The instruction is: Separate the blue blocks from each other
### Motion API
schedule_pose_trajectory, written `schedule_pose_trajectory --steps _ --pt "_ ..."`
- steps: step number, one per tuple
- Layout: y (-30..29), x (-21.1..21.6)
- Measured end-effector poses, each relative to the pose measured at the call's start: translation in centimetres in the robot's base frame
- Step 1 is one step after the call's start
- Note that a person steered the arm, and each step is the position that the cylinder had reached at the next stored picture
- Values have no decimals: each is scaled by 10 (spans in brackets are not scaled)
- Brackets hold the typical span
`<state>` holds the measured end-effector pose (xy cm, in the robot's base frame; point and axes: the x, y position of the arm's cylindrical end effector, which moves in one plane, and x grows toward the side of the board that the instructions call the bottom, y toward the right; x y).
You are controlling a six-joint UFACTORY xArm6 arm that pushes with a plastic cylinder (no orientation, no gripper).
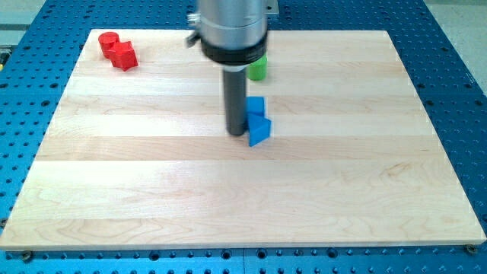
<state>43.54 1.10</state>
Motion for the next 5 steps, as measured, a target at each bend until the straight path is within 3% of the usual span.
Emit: schedule_pose_trajectory --steps 1,2,3,4,5 --pt "76 -44" --pt "161 -129" --pt "161 -78" --pt "68 -92" --pt "60 -154"
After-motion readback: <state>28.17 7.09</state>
